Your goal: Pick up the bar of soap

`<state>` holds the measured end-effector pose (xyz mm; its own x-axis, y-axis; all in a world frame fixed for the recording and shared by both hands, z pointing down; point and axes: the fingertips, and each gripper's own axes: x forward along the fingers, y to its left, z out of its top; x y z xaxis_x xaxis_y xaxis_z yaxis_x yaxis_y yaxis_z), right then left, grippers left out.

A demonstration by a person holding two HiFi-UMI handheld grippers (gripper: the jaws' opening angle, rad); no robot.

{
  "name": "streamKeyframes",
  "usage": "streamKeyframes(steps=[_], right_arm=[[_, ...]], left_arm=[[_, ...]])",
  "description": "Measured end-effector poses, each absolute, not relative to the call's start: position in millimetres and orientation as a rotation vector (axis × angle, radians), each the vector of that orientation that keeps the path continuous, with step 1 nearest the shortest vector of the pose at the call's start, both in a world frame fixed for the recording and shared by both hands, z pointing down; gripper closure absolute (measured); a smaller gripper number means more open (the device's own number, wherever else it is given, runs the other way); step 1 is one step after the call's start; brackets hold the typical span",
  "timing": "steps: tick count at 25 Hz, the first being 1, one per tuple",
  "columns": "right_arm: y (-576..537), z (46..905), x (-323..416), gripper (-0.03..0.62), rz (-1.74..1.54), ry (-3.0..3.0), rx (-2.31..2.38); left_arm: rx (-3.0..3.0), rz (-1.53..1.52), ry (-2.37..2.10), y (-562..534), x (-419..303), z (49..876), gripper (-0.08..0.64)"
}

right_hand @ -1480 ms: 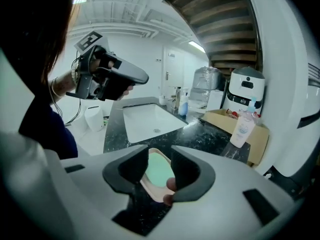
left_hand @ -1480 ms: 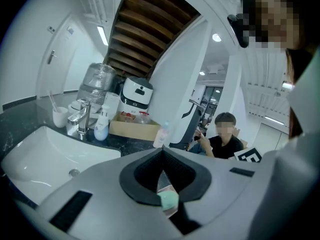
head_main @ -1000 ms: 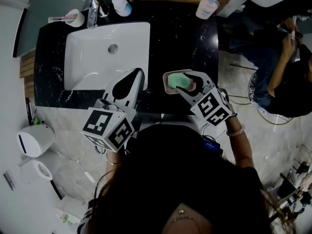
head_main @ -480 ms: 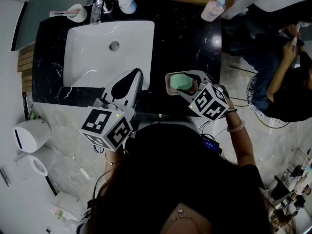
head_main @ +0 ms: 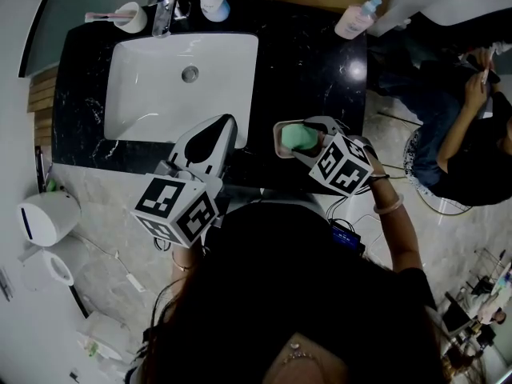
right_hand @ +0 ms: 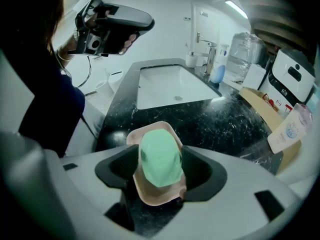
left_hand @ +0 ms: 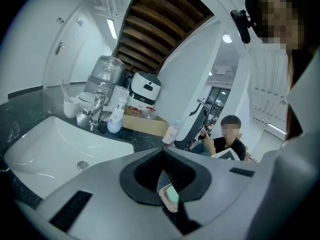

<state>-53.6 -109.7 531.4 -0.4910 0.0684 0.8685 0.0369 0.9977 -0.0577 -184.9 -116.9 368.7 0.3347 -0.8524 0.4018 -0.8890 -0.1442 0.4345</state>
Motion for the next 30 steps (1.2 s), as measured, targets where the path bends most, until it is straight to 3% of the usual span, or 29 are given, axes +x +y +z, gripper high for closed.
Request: streamKeyframes(steps=[30], right_arm=[[-105,548,-53,0.345,0.007,-1.788,-0.157]], left_arm=[[2.019,0.04,-1.46,-115,-186,371,0.552]])
